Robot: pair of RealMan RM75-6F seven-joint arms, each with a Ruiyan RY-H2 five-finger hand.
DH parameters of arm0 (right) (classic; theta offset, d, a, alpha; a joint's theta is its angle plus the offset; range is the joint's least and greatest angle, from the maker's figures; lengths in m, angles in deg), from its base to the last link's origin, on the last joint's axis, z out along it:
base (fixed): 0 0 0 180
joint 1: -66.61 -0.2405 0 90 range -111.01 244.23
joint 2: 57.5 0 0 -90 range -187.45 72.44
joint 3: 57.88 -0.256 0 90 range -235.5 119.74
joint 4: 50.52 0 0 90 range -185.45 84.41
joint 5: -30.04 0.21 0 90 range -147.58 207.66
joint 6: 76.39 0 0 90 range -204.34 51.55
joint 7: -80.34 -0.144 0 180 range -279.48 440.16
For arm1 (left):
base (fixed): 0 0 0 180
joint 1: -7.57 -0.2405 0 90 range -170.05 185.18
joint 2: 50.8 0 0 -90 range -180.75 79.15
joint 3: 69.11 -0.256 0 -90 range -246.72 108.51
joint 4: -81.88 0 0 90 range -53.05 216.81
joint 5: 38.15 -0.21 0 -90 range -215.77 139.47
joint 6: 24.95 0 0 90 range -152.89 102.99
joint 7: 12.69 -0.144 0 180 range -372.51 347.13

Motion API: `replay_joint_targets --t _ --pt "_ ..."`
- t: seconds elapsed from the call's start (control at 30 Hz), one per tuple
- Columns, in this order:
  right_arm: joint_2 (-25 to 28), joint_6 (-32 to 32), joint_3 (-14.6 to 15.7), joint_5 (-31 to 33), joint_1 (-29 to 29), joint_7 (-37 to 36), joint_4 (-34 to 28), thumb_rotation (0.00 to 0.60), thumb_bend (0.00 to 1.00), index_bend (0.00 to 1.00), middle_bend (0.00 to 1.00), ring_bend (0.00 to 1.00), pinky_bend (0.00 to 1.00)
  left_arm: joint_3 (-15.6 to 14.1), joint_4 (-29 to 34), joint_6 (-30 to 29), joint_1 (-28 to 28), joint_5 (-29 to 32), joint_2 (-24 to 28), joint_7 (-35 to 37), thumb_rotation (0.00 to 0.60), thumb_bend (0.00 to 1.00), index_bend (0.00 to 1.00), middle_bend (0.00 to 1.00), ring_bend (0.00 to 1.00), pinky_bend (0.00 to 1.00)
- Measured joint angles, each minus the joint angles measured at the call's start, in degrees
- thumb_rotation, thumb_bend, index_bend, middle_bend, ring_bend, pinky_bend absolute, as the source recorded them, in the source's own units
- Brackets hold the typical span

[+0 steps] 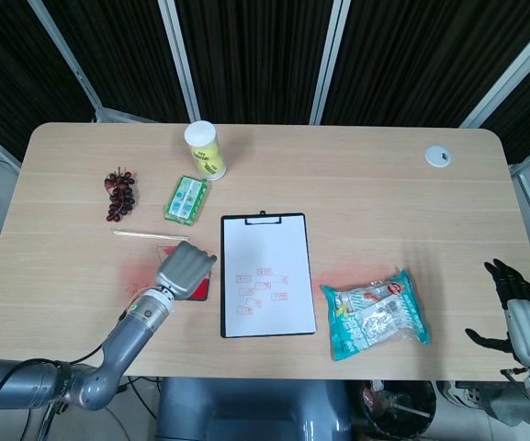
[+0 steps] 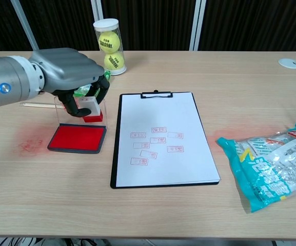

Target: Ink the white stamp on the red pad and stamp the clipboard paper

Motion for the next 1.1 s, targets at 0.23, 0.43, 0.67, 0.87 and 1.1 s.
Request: replay_joint_targets --t 0.23,0.43,0.67,0.87,1.1 --pt "0.4 1.1 0.0 0.6 -0.2 -1.2 -0.5 0.600 0.20 0.06 0.00 0.00 0.14 1.4 -1.9 0.2 4.0 5.4 -4.5 -3.4 0.600 0.49 0.76 0.84 0.97 1.00" --pt "0.9 1.9 0.0 1.0 -0.4 -2.5 -0.9 0.600 0.20 0.06 0.00 0.00 0.14 2.3 -6.3 -0.4 7.0 8.7 -9.3 -5.1 0.600 0.50 0.76 0.84 0.97 1.00" --pt "1.3 2.6 0.0 1.2 -0.5 -4.1 -1.3 0.600 0.20 0.06 0.00 0.00 0.14 3.5 -11.6 -1.3 9.2 10.8 -13.5 -5.4 0.600 0.50 0.76 0.84 0.97 1.00" --pt "1.7 3.2 0.0 1.4 -0.6 -5.2 -1.6 0.600 0.20 0.06 0.00 0.00 0.14 4.5 -15.7 -0.3 10.9 11.7 -16.3 -4.8 0.600 0.50 0.76 0.84 0.97 1.00" --pt "2.2 3.9 0.0 1.9 -0.6 -6.4 -1.9 0.600 0.20 0.06 0.00 0.00 0.14 5.5 -21.5 3.1 14.1 14.2 -19.9 -5.2 0.600 0.50 0.76 0.83 0.97 1.00"
